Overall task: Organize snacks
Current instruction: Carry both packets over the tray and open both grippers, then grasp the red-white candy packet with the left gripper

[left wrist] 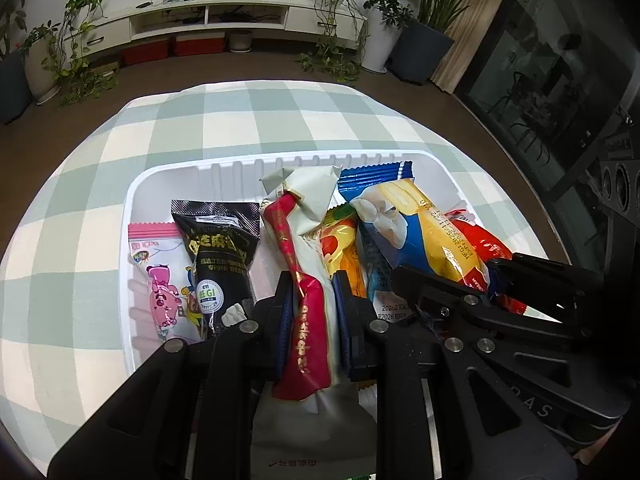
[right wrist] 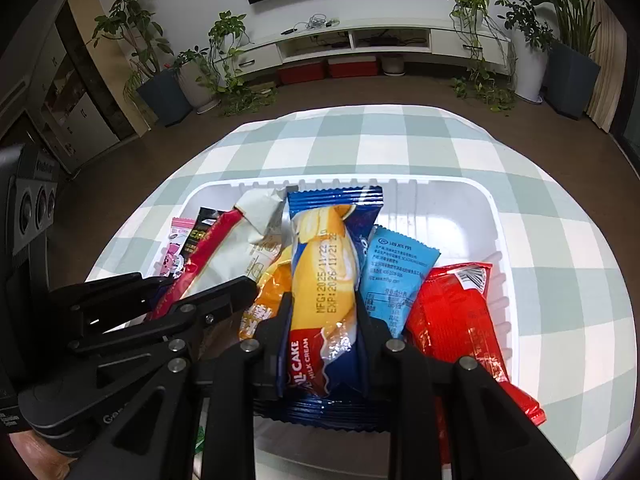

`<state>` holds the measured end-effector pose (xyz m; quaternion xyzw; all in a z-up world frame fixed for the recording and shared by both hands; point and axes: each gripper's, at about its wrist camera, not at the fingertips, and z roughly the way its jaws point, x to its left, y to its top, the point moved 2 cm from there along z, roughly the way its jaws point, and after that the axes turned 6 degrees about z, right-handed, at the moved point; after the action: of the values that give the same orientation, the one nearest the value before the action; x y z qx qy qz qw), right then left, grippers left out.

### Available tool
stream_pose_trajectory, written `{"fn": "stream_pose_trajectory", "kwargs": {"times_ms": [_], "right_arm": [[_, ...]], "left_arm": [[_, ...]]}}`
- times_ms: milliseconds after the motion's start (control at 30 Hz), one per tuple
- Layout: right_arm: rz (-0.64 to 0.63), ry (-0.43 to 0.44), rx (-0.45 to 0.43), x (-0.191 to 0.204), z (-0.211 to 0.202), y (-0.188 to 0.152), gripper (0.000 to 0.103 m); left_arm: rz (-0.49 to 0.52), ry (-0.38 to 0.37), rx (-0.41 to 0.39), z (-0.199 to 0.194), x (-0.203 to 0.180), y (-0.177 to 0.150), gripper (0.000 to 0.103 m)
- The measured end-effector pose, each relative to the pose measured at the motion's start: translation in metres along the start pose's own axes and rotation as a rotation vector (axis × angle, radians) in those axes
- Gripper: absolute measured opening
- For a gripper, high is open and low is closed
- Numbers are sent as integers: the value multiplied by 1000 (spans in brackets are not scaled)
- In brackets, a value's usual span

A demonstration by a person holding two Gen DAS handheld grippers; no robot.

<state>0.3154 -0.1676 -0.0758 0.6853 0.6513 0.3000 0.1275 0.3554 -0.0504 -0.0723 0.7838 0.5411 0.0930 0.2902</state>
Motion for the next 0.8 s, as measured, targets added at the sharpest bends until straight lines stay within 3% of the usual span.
{"fn": "stream_pose_trajectory", "kwargs": {"times_ms": [467,800], "right_arm": [[-19,-4,3,4,1,-2,29],[-7,-20,-15,-3,-7,-1,43]], "left_arm": [[-11,4,-11,-3,4,-6,27],[-17,28,-45,-20,6,-7,42]]}}
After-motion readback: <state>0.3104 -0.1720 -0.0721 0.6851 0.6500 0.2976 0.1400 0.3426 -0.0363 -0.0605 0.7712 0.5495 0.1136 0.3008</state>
